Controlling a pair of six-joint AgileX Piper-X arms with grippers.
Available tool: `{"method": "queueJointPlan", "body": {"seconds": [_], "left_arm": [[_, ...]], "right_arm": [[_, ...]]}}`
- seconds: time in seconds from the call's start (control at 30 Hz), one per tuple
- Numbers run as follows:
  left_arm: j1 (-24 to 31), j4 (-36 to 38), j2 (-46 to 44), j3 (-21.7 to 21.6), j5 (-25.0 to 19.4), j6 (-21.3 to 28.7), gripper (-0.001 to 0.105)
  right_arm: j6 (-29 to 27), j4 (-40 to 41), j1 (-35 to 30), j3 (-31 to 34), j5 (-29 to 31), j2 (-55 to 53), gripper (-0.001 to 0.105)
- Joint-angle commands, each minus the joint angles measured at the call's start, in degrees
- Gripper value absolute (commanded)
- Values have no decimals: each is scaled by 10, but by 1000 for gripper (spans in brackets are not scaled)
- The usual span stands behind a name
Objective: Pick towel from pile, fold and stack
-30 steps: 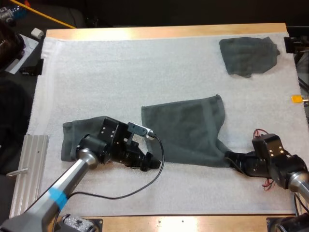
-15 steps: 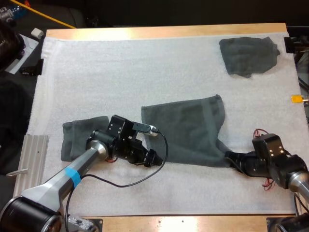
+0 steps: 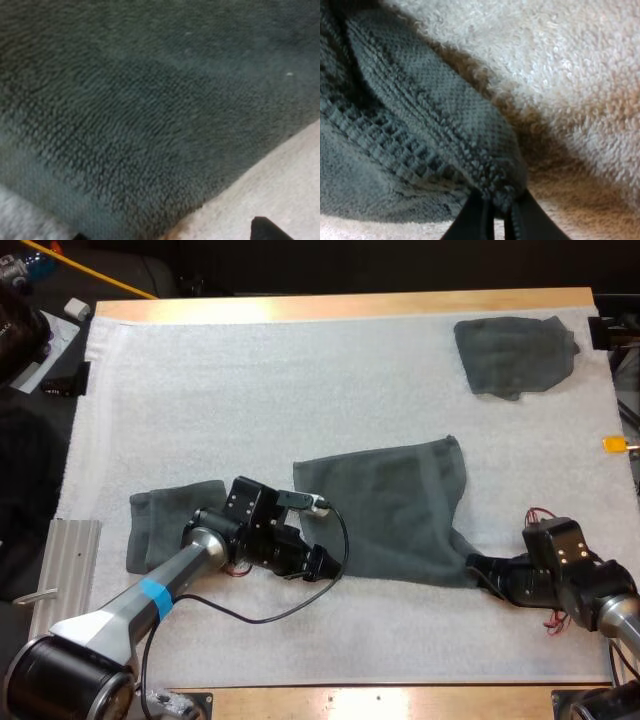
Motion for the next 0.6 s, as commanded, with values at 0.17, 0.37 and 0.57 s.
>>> {"method": "queueJointPlan", "body": {"seconds": [0.17, 0.37, 0.57], "left_arm": [[-1, -5, 4, -2, 32, -11, 48], [-1, -8, 3, 2, 24, -13, 17], [-3, 5, -2, 2, 22, -7, 0]], "right_arm": [[-6, 12, 0, 0, 2, -6, 0], [-8, 9, 0, 0, -4, -1, 0], [-15, 7, 1, 0, -22, 0, 0]]}}
